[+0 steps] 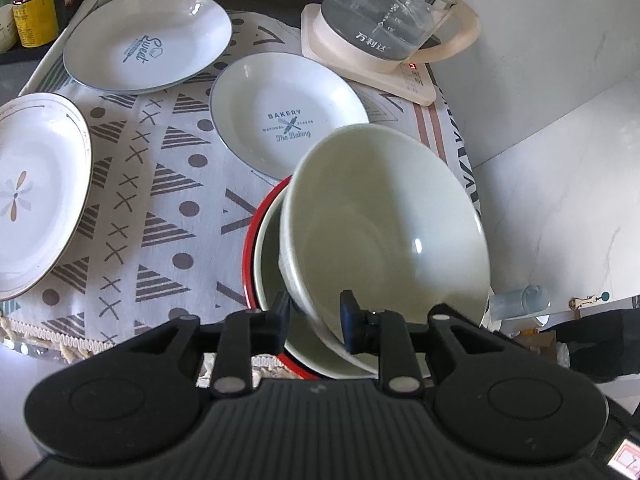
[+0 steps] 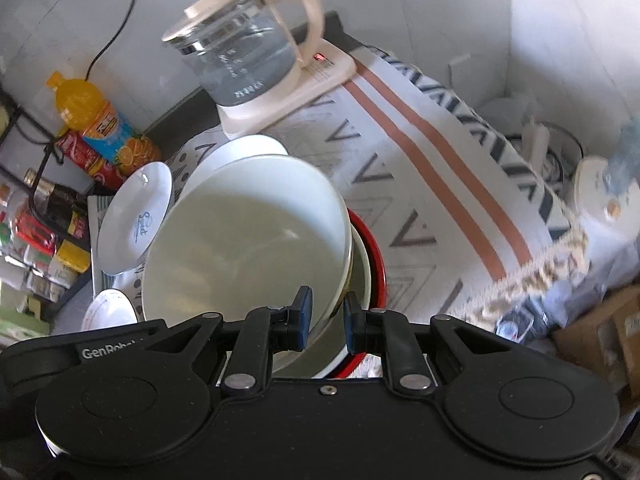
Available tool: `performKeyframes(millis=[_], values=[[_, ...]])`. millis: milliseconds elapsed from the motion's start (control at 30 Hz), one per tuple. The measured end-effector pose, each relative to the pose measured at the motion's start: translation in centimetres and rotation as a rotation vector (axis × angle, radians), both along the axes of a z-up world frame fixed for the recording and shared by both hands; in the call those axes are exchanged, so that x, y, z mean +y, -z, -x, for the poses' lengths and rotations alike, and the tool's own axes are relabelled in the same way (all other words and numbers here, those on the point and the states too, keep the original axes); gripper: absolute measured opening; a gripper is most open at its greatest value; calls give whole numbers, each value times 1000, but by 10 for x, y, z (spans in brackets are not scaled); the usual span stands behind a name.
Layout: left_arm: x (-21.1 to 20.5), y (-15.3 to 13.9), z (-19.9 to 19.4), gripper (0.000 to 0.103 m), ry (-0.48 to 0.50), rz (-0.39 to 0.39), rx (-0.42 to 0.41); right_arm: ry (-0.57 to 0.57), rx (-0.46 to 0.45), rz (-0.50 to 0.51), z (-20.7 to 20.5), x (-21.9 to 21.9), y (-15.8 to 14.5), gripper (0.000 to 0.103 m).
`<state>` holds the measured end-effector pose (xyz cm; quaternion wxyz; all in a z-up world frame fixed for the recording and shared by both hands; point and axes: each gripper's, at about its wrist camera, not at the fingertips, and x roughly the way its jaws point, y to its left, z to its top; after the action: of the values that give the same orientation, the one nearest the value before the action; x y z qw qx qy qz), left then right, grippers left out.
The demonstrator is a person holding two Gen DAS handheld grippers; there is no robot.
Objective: Organize plates and bowls
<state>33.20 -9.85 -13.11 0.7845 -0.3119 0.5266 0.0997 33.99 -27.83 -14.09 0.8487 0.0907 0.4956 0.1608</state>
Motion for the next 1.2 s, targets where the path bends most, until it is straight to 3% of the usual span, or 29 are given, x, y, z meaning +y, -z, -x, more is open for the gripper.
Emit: performKeyframes(millis=[233,333,400,567,633,700,767,900,1200], values=[[-1,-2,-4,23,19,-33,7,10,14,-2,-8,-1,-3,24],[-1,-7,-5,25,14,-77,12,23,14,1,-10,-4,-5,33],[3,-8,-4,27,2,-83,2,5,-9,0,-10,-3,-10,46],[10,-19,1,30,-10,-86,-24,-13,-48,6,-9,-1,-24,53],[12,-26,4,34,-18,-103,-40,-16,-67,-3,-7,0,-30,62],[15,-31,8,44,-28,-110,-51,-29,-89,-5,-4,2,-35,84],[18,-36,13,52,-40,-114,-60,-44,-113,-17,0,3,-40,91],[26,-43,31,70,-76,-134,-67,-66,-120,-48,7,7,-48,97],[52,-54,89,75,-183,-175,-53,-172,-183,-38,41,30,-57,103]])
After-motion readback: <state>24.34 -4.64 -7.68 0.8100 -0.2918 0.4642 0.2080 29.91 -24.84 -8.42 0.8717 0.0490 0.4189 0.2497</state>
